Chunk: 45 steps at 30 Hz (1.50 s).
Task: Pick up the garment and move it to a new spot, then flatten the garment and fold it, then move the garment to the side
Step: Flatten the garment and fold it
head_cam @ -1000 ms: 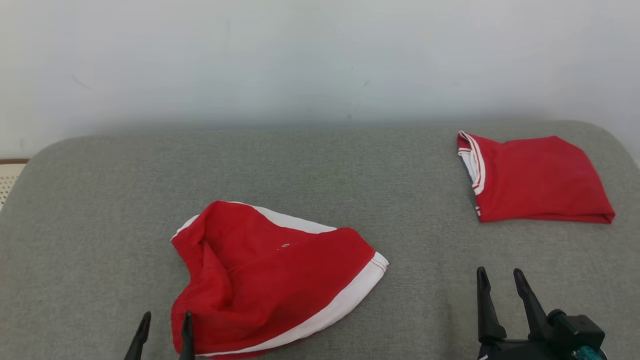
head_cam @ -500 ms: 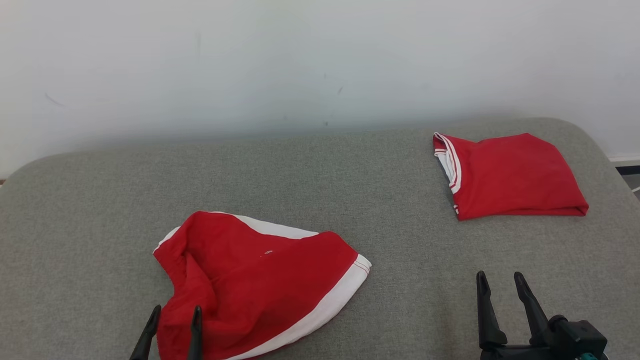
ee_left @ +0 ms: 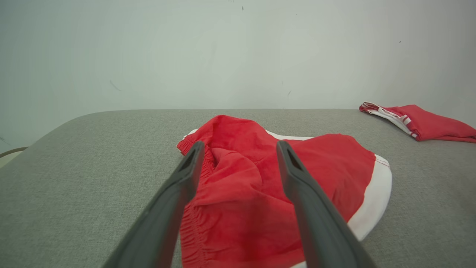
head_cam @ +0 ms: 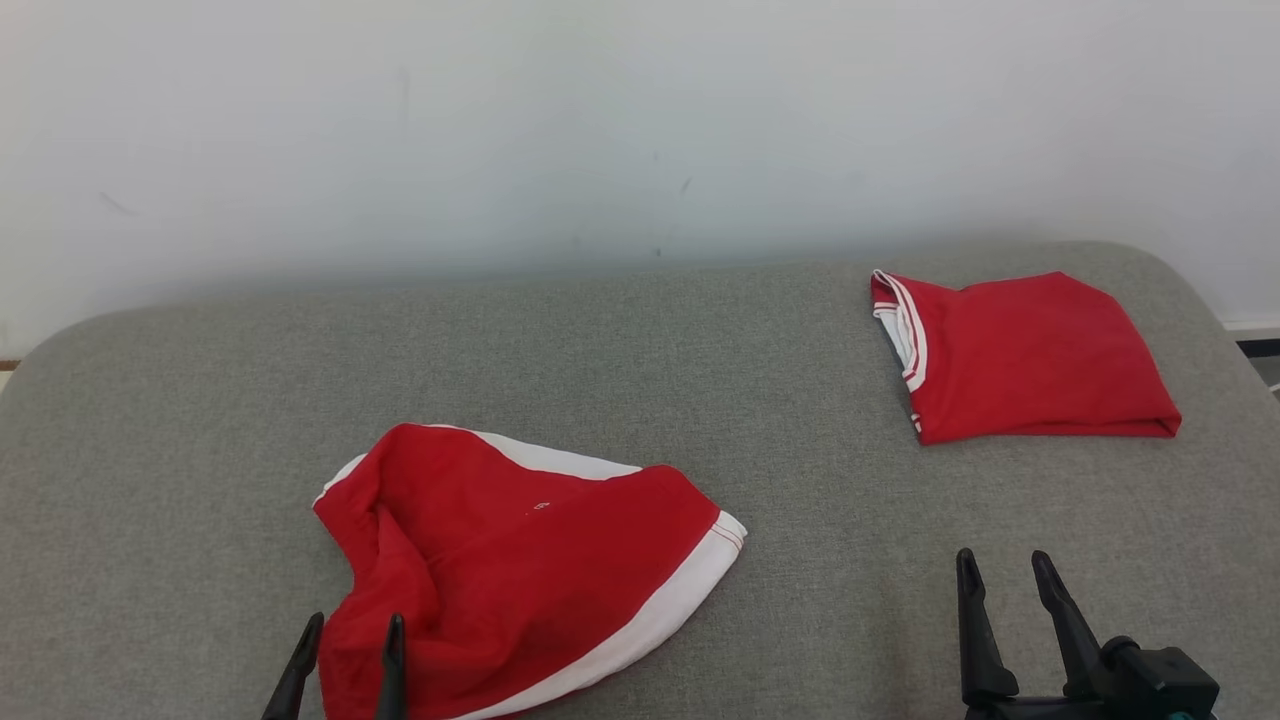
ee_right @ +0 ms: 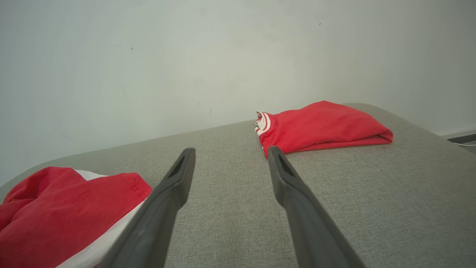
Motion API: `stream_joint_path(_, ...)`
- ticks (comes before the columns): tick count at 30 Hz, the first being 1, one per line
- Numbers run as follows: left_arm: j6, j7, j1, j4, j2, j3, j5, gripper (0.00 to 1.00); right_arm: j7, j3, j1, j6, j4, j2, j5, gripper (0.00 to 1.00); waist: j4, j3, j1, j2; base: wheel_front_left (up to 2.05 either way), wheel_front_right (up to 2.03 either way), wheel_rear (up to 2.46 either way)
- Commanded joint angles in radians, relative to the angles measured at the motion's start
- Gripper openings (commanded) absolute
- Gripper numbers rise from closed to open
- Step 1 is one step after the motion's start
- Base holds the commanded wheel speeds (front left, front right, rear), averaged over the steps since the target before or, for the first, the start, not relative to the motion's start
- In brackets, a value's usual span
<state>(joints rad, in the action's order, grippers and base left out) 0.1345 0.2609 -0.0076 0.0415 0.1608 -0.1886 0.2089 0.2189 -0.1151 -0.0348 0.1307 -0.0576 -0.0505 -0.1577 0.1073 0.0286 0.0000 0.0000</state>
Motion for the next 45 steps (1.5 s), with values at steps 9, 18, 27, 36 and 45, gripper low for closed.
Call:
stream_joint_path(9,-0.006,0.006,-0.014,0.012,-0.001,0.006,-0.004,1.0,-0.004,0.003,-0.015,0.0,0.001,0.0,-0.002,1.0,-0.004,-0.004,0.0,0.0,0.0,0.0,0.0)
stream_joint_path(18,-0.006,0.006,-0.013,0.014,-0.004,0.007,-0.009,1.0,-0.003,0.005,-0.014,0.0,-0.004,0.0,-0.001,1.0,-0.005,-0.006,0.0,0.0,0.0,0.0,0.0)
stream_joint_path(27,-0.008,0.006,-0.012,0.016,-0.005,0.006,-0.011,1.0,0.0,0.003,-0.01,0.0,-0.01,0.0,-0.002,1.0,-0.006,-0.004,0.0,0.0,0.0,0.0,0.0)
stream_joint_path(36,-0.007,0.006,-0.008,0.02,-0.003,0.009,-0.012,1.0,0.002,0.005,-0.009,0.0,-0.015,0.0,-0.004,1.0,-0.008,-0.002,0.0,0.0,0.0,0.0,0.0)
stream_joint_path(45,-0.013,0.006,-0.019,0.028,0.001,0.003,-0.01,1.0,-0.006,0.015,-0.003,0.0,-0.033,0.0,-0.02,1.0,-0.043,-0.007,0.0,0.0,0.0,0.0,0.0)
